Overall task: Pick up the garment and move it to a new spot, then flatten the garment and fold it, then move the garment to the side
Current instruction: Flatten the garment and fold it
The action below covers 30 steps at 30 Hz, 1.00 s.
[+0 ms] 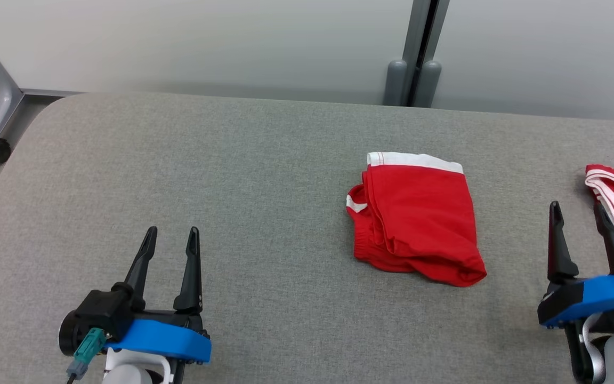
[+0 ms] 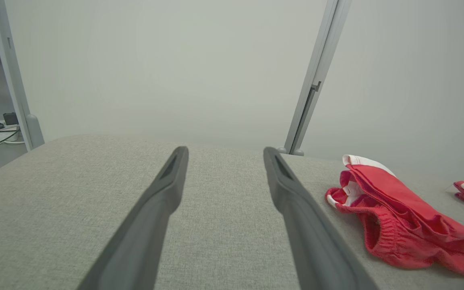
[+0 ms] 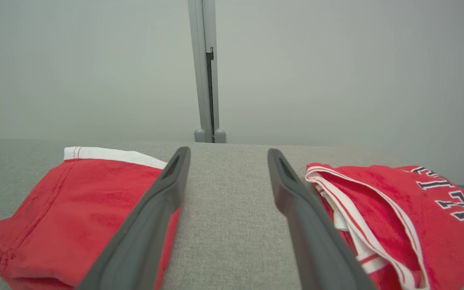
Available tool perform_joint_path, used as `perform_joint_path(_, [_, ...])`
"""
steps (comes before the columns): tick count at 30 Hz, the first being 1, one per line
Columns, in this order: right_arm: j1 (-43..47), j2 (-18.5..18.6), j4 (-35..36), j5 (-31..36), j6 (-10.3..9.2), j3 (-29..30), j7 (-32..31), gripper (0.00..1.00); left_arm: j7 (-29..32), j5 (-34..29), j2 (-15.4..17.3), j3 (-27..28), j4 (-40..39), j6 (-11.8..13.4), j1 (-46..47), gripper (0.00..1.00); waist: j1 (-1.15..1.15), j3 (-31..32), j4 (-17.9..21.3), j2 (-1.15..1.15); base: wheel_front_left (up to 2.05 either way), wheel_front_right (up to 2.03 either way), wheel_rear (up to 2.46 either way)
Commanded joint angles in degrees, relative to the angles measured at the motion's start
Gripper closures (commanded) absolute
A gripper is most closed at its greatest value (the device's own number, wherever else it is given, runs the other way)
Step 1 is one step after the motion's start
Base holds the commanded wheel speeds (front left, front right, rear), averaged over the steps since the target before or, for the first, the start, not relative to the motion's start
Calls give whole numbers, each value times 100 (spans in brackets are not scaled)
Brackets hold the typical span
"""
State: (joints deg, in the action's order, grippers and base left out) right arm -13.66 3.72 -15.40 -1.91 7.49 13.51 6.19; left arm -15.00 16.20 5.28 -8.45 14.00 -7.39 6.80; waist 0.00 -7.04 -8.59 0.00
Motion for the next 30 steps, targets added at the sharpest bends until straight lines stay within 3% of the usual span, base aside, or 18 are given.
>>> perform_joint_path(1, [234, -60, 124, 12, 1, 2, 156, 0, -23, -60, 33, 47, -32, -1, -89, 0, 0, 100, 105, 0, 0, 0, 0])
perform_joint_path(7, [930, -77, 590, -405, 1, -327, 429, 0, -23, -223, 62, 195, -78, 33, -344, 0, 0, 327, 381, 0, 0, 0, 0])
perform_joint_path(15, [1485, -73, 913, -755, 1, -913, 135, 0, -23, -311, 17, 379, -146, 109, -800, 0, 0, 622, 723, 0, 0, 0, 0])
perform_joint_path(30, [1704, -73, 1054, -888, 1, -916, -49, 0, -23, -338, 47, 499, -157, 161, -1138, 0, 0, 786, 769, 0, 0, 0, 0])
